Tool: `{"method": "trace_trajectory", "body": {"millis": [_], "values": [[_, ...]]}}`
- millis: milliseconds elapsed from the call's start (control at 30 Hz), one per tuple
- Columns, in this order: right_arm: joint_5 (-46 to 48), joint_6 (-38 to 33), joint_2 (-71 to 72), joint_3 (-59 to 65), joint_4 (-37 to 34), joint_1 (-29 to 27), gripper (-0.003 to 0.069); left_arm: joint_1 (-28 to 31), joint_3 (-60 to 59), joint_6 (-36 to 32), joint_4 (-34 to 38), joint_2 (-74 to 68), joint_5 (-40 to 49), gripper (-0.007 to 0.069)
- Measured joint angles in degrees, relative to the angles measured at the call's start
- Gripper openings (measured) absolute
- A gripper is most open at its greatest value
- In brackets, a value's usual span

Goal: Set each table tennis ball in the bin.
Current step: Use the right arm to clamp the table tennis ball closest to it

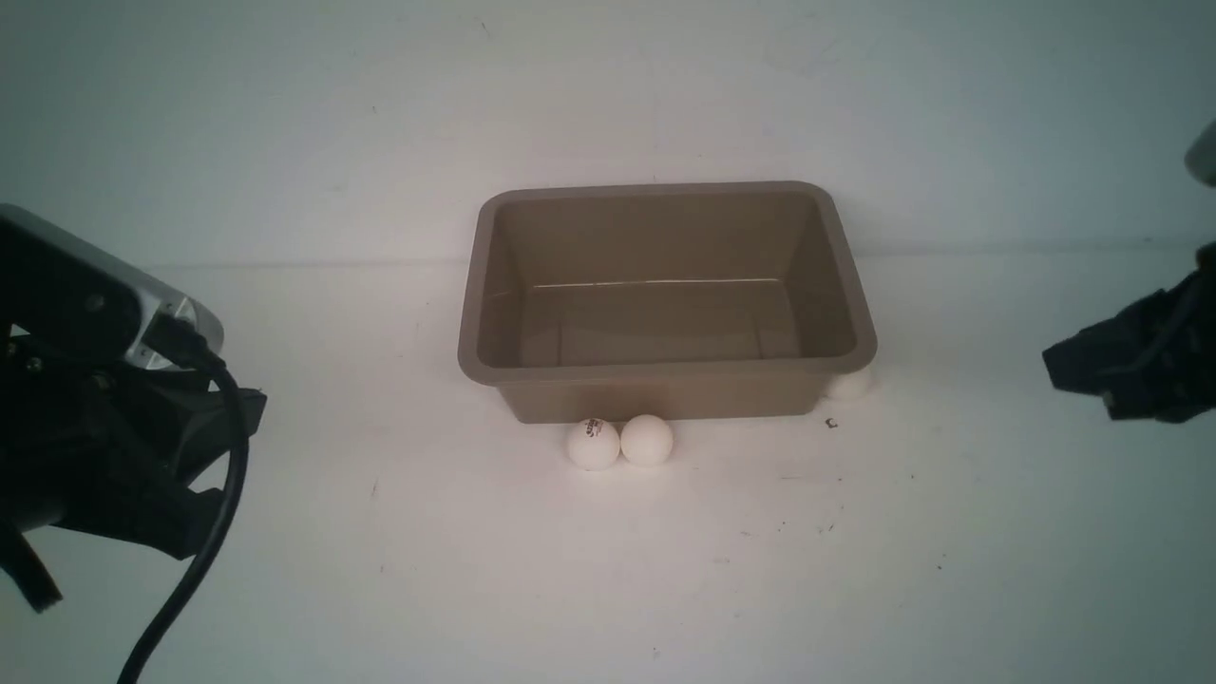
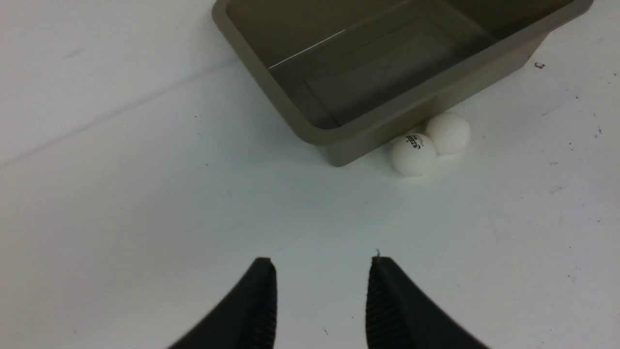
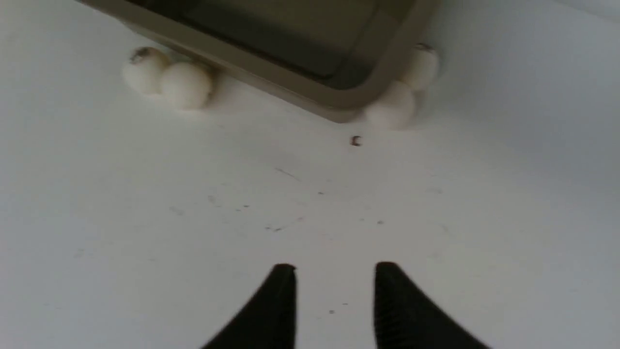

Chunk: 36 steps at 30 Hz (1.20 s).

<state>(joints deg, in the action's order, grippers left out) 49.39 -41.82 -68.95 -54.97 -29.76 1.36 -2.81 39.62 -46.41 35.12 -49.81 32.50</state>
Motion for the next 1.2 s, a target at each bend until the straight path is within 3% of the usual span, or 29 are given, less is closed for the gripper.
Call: {"method": "trace_trajectory", "body": {"millis": [100,200,500,900,1200], "values": [[-0.9,0.7,-0.9,-0.1,0.2,0.0,0.0405,0.0,0.0,0.0,-0.1,0.0,-0.4,0.0240],[-1.6,2.1,-2.8,-0.3,0.2,0.0,0.0433,0.0,0.0,-0.3,-0.1,0.0,-0.9,0.0240],[-2.3,3.0,-5.6,-0.6,-1.2,0.0,0.0437,0.0,0.0,-2.1,-0.2,0.0,-1.0,0.0240],[-2.5,1.8,-6.7,-1.7,-14.5,0.0,0.0437,0.0,0.0,-2.2,-0.2,0.0,-1.0,0.0240],[0.1,1.6,-22.3,-15.0,-11.9,0.0,0.0437,0.0,0.0,-2.2,-0.2,0.0,-0.8,0.0240]]}}
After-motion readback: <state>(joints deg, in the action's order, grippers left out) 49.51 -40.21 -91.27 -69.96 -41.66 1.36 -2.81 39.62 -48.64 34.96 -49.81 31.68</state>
